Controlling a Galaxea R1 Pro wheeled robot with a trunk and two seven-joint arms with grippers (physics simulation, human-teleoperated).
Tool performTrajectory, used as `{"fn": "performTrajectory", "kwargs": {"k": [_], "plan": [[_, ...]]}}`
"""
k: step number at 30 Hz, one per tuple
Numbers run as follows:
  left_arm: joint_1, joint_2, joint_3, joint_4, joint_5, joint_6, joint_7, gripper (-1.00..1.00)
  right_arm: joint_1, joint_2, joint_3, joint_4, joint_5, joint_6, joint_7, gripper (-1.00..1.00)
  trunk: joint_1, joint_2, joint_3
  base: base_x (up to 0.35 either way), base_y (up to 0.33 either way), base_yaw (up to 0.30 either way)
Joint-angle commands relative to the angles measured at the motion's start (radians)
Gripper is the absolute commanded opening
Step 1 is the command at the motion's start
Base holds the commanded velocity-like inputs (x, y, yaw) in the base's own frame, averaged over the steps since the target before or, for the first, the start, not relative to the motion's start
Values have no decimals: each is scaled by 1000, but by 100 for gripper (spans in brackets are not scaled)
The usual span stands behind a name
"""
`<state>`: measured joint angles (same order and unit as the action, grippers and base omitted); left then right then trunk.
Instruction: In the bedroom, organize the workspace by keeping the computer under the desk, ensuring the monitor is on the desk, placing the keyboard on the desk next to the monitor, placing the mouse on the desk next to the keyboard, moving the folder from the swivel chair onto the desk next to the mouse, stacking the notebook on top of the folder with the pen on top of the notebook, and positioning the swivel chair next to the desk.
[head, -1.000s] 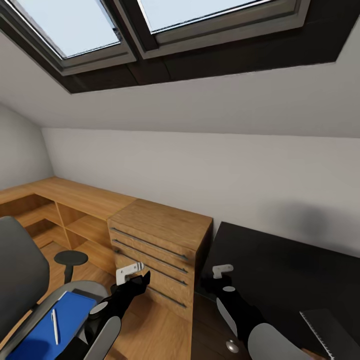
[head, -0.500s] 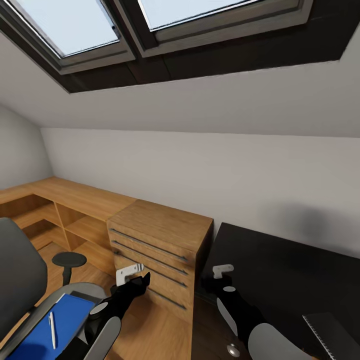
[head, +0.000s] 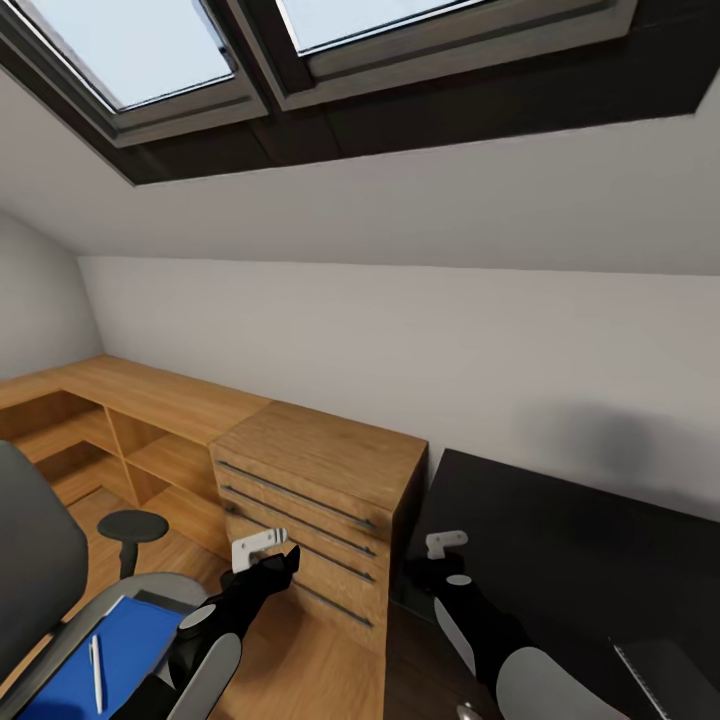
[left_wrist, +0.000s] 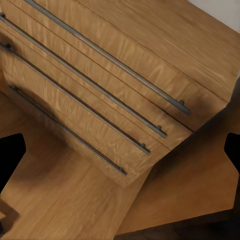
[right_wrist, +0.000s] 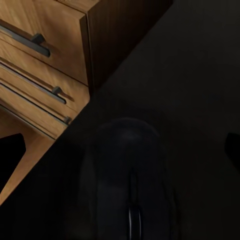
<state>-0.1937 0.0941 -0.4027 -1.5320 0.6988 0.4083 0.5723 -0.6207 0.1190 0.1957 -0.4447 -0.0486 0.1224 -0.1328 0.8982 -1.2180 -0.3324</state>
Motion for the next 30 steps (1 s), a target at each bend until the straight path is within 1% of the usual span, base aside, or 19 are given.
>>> {"fn": "performTrajectory", "kwargs": {"k": [1,5,30], "plan": [[-1,1,-2,-1,8,1,9,100,-1,-1,8,-1,-5,6,-8,100,0,-1,-1,44,0,0],[-1,1,-2,-3,7,0,8,100,-1,-1,8,0,-5,5,-8,100,0,-1,-1,20,0,0],[-1,-1,-2,-5,7,0,8,100,-2,-1,8,0,-5,5,-8,100,96,-176,-80,1,0,0]]}}
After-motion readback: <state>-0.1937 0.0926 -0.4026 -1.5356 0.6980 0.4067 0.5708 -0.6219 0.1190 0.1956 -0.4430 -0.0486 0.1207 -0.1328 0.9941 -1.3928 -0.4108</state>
